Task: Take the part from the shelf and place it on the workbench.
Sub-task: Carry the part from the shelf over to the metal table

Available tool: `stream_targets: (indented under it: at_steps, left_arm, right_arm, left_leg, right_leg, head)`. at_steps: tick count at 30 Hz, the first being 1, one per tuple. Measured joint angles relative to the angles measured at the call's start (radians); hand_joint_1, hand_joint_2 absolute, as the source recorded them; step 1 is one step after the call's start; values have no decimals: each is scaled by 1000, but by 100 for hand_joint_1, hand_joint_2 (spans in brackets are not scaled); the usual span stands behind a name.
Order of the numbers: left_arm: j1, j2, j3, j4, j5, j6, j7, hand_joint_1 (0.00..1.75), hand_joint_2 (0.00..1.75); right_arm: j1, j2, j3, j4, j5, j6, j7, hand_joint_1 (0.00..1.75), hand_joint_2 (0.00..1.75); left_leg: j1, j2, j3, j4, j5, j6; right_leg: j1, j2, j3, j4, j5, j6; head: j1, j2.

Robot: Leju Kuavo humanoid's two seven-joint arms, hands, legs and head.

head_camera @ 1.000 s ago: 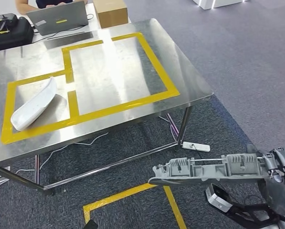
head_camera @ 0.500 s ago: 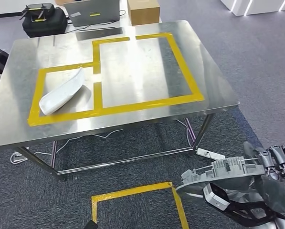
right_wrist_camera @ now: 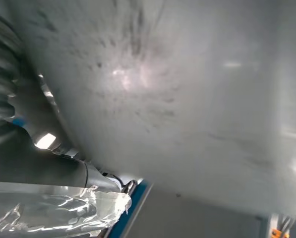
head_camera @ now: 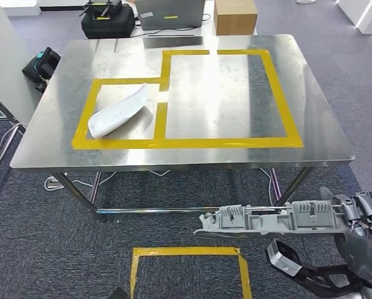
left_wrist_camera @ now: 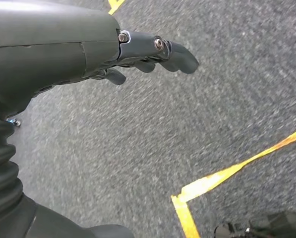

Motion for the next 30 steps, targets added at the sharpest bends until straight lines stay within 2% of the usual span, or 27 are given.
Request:
stream_targets:
  at_steps: [1,3,5,6,7,8,9,11,12,13,14,17,25,30]
  left_arm:
    - [2,1,0,0,0,0,0,0,175]
    - [2,1,0,0,0,1,0,0,175]
    - [-1,2,0,0,1,2,0,0,175]
    - [-3,2,0,0,2,2,0,0,175]
    - [-3,3,0,0,5,2,0,0,175]
    - [-1,4,-1,0,10,2,0,0,175]
    - [0,4,-2,0,16,2,0,0,175]
    - [2,5,-4,0,28,2,0,0,175]
    - [1,5,-5,0,33,2,0,0,175]
    - [0,5,-6,0,36,1,0,0,175]
    - [-1,5,-7,0,39,0,-1,0,175]
    - [0,5,-9,0,44,-7,-5,0,175]
    - [1,6,-12,0,33,-14,-6,0,175]
    - [1,7,-12,0,15,-23,-5,0,175]
  right_arm:
    - [-1,0,0,0,0,0,0,175,175]
    - [-1,0,0,0,0,0,0,175,175]
    - [0,1,0,0,1,0,0,175,175]
    - [0,1,-1,0,1,0,2,175,175]
    - [1,1,-1,0,1,0,3,175,175]
    - [1,1,-1,0,1,0,5,175,175]
    - [1,2,0,1,1,0,6,175,175]
    - [0,7,4,3,1,0,8,175,175]
    - [0,9,6,4,1,0,9,175,175]
    - [0,12,8,6,1,0,10,175,175]
    - [0,13,10,7,1,0,9,175,175]
    - [1,14,10,11,1,0,3,175,175]
    - [14,14,-5,23,1,0,1,175,175]
    - [28,15,-21,39,1,0,1,175,175]
  left_leg:
    - [2,-3,-2,0,1,-6]
    - [-1,28,-21,36,-24,-16]
    - [-2,77,-75,147,-84,-25]
    - [-1,88,-105,211,-110,-28]
    - [0,93,-125,255,-122,-30]
    - [1,95,-129,266,-116,-30]
    - [1,96,-113,239,-94,-29]
    - [1,100,-42,115,-37,-24]
    - [0,102,-9,55,-22,-20]
    - [-1,104,12,16,-16,-17]
    - [-1,105,22,-3,-17,-15]
    - [-1,104,22,-10,-15,-14]
    - [-3,104,22,-10,-17,0]
    - [-4,104,22,-10,-16,2]
  right_leg:
    - [0,-10,1,-2,3,-6]
    - [-2,-31,5,-8,7,-19]
    - [-1,-54,8,-10,6,-27]
    - [0,-65,7,-10,6,-29]
    - [1,-74,7,-10,5,-30]
    - [1,-80,7,-10,5,-30]
    - [1,-85,8,-10,5,-30]
    - [2,-91,9,-10,3,-27]
    - [5,-91,8,-8,2,-23]
    - [7,-91,8,-8,1,-18]
    - [10,-91,6,-7,0,-19]
    - [12,-91,6,-14,3,-28]
    - [10,-91,15,-33,12,-6]
    - [9,-91,16,-33,14,-2]
  head:
    - [0,0]
    - [-7,0]
    - [-14,0]
    - [-15,0]
    - [-15,0]
    - [-15,0]
    - [-15,0]
    - [-15,0]
    - [-15,0]
    - [-14,0]
    - [-13,0]
    - [-11,0]
    - [-11,0]
    - [-11,0]
